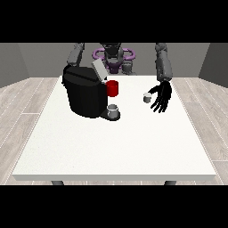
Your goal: Insert the coffee pod into the coffee machine and close the lid
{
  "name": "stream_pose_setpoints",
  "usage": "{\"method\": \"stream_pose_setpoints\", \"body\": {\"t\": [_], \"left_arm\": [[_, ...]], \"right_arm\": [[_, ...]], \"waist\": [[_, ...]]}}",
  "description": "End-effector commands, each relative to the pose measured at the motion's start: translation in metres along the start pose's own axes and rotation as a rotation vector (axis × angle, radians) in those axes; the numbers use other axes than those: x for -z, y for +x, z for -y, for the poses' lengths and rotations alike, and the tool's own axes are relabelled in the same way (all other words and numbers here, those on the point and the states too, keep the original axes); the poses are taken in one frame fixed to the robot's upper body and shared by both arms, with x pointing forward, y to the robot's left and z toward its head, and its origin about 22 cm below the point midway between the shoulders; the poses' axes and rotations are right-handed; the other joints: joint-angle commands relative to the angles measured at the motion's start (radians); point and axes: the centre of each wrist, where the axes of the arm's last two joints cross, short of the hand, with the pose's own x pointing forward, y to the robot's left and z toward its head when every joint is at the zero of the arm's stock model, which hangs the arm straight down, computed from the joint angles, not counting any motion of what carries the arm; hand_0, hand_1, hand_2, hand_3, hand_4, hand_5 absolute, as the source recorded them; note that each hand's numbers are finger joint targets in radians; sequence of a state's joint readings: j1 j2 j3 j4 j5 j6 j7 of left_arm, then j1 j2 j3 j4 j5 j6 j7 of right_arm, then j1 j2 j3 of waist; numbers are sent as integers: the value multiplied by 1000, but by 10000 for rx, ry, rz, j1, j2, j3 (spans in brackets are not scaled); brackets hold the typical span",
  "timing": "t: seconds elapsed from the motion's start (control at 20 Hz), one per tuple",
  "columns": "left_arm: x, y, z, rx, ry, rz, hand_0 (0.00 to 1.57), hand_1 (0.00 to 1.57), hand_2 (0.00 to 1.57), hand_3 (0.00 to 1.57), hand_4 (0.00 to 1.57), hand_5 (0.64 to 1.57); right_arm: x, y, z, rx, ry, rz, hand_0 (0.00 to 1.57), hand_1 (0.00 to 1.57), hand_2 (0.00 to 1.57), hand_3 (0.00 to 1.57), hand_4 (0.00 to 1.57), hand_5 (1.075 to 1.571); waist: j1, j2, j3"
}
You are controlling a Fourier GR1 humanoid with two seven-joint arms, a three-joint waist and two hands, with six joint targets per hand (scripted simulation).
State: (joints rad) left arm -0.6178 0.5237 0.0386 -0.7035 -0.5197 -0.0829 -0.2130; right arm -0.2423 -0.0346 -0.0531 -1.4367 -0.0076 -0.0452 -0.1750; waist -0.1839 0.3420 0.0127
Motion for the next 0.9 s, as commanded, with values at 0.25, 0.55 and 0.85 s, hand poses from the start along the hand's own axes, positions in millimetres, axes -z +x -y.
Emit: {"method": "stream_pose_setpoints", "body": {"t": [0.25,0.55,0.85], "left_arm": [[14,34,52,470,-741,787,1216,1216,1225,1108,0,1571],[10,30,68,413,-1532,474,1324,1324,1324,1151,57,1571],[8,23,83,699,-1418,512,1138,1138,1250,1167,424,1571]], "right_arm": [[-4,-22,-11,107,51,-228,0,0,0,0,379,1571],[-7,-34,13,-111,-276,-745,0,0,0,0,318,1571],[-2,-26,6,145,-406,-1232,0,0,0,0,379,1571]], "waist": [[-83,-15,-124],[111,-588,-125],[164,-1038,-131]]}}
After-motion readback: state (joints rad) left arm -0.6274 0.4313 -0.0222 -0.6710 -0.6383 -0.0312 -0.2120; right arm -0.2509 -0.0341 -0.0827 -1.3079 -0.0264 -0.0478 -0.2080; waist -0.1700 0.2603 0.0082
